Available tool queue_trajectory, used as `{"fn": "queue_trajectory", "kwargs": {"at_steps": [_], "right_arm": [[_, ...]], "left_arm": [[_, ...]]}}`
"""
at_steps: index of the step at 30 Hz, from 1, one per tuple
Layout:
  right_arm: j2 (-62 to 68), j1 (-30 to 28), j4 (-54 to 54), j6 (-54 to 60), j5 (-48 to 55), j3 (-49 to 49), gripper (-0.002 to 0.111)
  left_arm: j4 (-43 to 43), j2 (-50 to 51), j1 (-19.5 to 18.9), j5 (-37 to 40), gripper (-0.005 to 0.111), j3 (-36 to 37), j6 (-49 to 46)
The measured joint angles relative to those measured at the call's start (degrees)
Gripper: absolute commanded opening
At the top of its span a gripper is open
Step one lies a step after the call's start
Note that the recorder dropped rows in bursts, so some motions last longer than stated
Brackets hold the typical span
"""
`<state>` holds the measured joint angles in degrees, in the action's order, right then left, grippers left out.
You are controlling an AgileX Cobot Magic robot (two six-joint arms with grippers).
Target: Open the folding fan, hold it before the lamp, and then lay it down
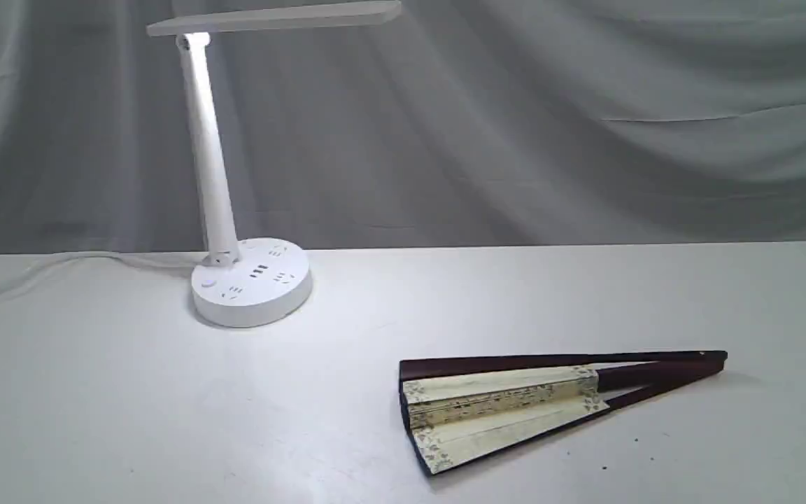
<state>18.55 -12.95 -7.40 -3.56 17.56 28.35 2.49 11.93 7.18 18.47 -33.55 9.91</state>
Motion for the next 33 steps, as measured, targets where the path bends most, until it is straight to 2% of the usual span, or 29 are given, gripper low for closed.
{"fn": "queue_trajectory", "kwargs": {"at_steps": [10,20,23,29,33], "right_arm": [[16.83,0.0,0.0,1.28,0.36,7.39,0.056],[30.1,0.0,-4.8,1.74,0.24,8.08,0.055],[33.08,0.0,-5.53,1.74,0.24,8.08,0.049],[39.01,0.0,-5.61,2.33,0.16,8.12,0.027],[42.93,0.0,-5.61,6.33,-0.36,8.12,0.023]], "left_arm": [[0.91,17.58,0.0,-4.05,0.0,-1.42,0.0],[1.36,31.26,0.0,-9.91,0.0,-1.42,0.0],[1.36,34.19,0.0,-11.01,0.0,-1.42,0.0],[-1.09,41.65,0.0,-12.53,0.0,-1.46,0.0],[-2.49,48.16,0.0,-12.39,0.001,-2.27,0.0]]}}
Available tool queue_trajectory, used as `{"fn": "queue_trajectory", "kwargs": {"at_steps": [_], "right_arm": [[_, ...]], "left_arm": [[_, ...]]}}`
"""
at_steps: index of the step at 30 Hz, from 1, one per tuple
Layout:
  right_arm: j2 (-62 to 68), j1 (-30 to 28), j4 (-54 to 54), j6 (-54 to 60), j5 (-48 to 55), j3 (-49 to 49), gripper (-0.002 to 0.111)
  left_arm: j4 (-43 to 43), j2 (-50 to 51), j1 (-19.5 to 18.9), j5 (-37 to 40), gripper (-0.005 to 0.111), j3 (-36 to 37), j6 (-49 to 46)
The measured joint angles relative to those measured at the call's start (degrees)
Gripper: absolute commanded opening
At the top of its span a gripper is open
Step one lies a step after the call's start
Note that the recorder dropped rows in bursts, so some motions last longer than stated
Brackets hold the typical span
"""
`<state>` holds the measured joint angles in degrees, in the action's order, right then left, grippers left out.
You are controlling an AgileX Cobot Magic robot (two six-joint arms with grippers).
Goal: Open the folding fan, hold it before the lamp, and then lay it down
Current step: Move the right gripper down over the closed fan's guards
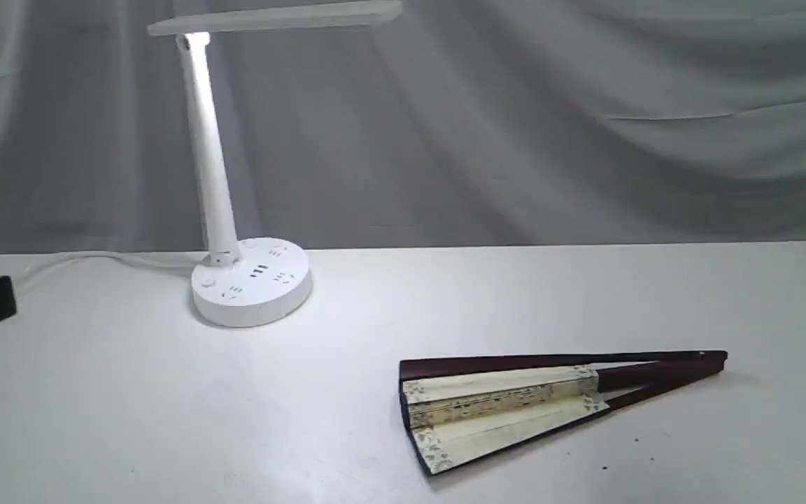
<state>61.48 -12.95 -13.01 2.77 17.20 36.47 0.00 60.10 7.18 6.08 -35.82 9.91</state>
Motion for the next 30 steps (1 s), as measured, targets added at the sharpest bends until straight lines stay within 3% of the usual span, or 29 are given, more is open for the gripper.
{"fn": "queue_trajectory", "kwargs": {"at_steps": [5,12,20,26,30], "right_arm": [[6.62,0.0,0.0,4.61,1.39,2.86,0.023],[18.53,0.0,-2.39,10.85,11.36,16.77,0.024],[33.01,0.0,-16.16,26.09,23.08,30.97,0.047],[43.77,1.11,-18.59,31.21,30.59,41.47,0.047],[49.94,4.92,-18.59,35.14,32.17,47.57,0.047]], "left_arm": [[-0.63,8.5,0.0,4.3,0.009,-3.54,0.0],[-3.54,18.41,0.0,9.11,0.028,-9.62,0.0],[-9.17,26.05,0.49,17.9,0.028,-14.16,-3.58],[-10.6,29.37,3.84,19.35,0.028,-15.47,-6.66],[-10.99,31.27,6.1,20.67,0.028,-15.51,-6.9]]}}
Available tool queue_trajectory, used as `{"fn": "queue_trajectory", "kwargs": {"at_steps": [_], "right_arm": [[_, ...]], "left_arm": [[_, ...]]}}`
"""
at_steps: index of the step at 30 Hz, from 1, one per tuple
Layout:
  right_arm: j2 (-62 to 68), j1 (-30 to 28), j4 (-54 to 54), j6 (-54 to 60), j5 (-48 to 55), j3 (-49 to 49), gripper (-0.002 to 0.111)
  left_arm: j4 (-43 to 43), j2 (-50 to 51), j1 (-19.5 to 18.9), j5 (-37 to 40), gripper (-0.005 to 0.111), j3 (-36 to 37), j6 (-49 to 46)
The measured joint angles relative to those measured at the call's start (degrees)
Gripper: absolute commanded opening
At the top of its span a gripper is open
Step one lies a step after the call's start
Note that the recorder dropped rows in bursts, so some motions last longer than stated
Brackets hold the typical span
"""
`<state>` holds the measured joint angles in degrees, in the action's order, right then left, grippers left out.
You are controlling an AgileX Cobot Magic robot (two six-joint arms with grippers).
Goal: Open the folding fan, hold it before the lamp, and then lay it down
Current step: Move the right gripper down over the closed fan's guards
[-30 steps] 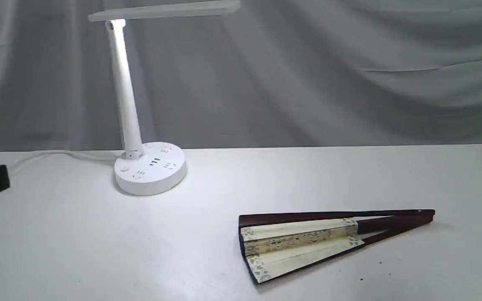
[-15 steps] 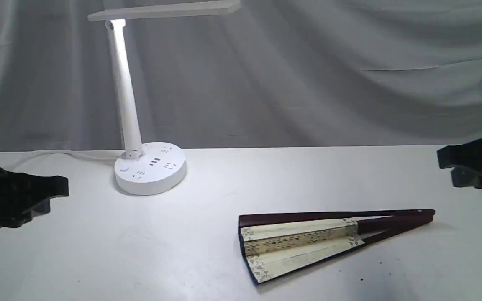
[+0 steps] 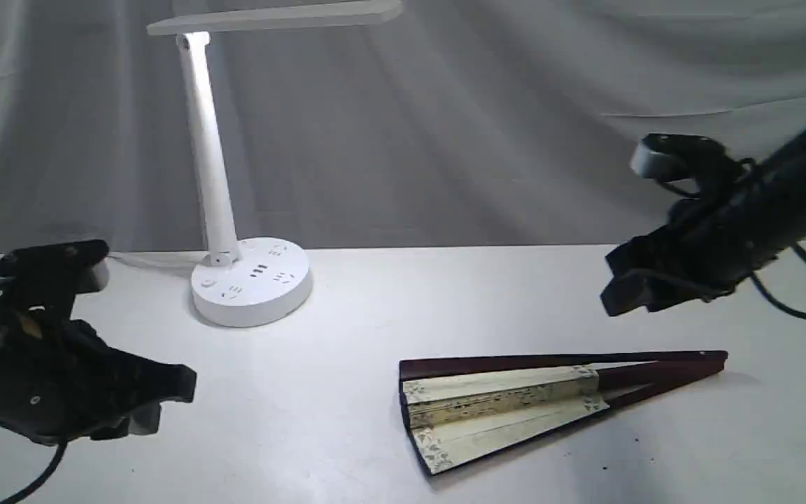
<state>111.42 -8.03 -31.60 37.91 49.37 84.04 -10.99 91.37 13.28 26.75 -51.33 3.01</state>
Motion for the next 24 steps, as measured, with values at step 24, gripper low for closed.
{"fn": "queue_trajectory", "kwargs": {"at_steps": [24], "right_arm": [[18.78,10.65,11.17,23.7,10.78,20.78,0.047]], "left_arm": [[-15.15,2.58,0.66,4.6,0.028,0.0,-5.16]]}}
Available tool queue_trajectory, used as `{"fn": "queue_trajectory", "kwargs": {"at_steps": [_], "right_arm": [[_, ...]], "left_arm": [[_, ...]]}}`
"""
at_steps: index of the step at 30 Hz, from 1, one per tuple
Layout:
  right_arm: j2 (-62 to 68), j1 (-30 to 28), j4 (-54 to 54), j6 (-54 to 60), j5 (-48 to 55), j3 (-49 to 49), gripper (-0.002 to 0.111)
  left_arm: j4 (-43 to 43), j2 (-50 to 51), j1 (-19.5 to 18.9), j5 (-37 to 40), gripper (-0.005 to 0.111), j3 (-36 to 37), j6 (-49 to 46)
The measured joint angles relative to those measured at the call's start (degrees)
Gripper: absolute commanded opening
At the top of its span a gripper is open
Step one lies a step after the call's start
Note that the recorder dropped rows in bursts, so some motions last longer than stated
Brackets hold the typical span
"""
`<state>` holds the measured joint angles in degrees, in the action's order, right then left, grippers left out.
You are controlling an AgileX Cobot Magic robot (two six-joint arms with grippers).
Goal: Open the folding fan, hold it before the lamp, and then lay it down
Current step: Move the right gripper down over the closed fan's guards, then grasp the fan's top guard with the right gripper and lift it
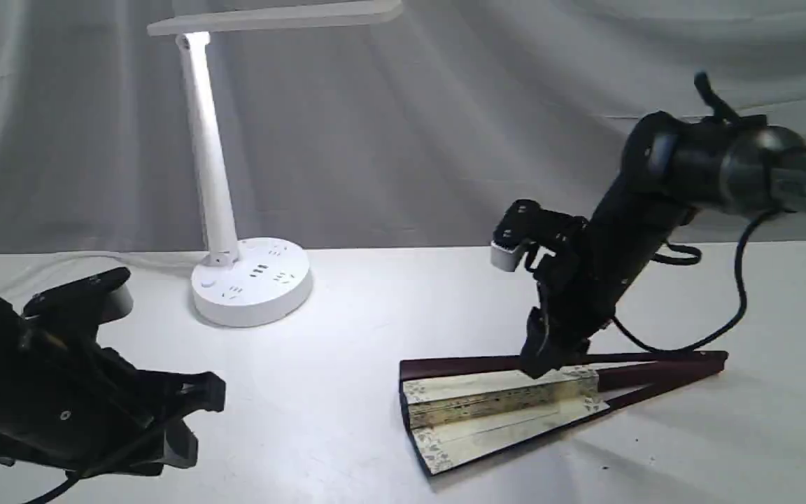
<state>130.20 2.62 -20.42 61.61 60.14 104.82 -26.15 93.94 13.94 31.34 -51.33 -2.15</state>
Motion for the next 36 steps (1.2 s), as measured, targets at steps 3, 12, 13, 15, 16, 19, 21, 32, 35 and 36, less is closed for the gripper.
{"fn": "queue_trajectory", "kwargs": {"at_steps": [3,12,13,15,16,19,21,32,35,36], "right_arm": [[1.21,1.61,0.0,3.63,-0.54,0.1,0.047],[4.39,3.15,0.0,8.13,-5.22,0.1,0.047],[4.51,3.15,0.0,8.13,-5.45,0.1,0.047],[5.02,3.15,0.1,7.76,-5.57,0.21,0.047],[5.26,3.15,0.1,6.46,-5.57,0.21,0.047],[5.3,3.15,0.59,0.2,-5.57,0.29,0.047],[5.3,3.15,0.68,-6.64,-5.57,0.29,0.047],[5.3,4.7,6.09,-44.94,-7.38,0.81,0.047],[5.19,5.12,6.77,-51.75,-7.48,0.81,0.047],[5.19,5.24,7.02,-54.04,-7.48,0.81,0.047]], "left_arm": [[0.0,0.0,0.0,-0.09,0.028,0.0,-0.62],[0.0,0.0,0.0,-0.09,0.028,0.0,-0.83],[0.0,0.0,0.0,-0.12,0.028,0.0,-0.83],[0.0,0.0,0.0,-0.22,0.028,0.0,-0.83],[0.0,0.0,0.0,-0.22,0.028,0.0,-0.83],[0.0,0.0,0.0,-0.22,0.028,0.0,-0.83],[0.0,0.0,0.0,-0.22,0.028,0.0,-0.83],[0.0,0.0,0.0,-0.7,0.028,0.0,-0.83],[0.0,0.0,0.0,-0.7,0.028,0.0,-0.83],[0.0,0.0,0.0,-0.7,0.028,0.0,-0.94]]}}
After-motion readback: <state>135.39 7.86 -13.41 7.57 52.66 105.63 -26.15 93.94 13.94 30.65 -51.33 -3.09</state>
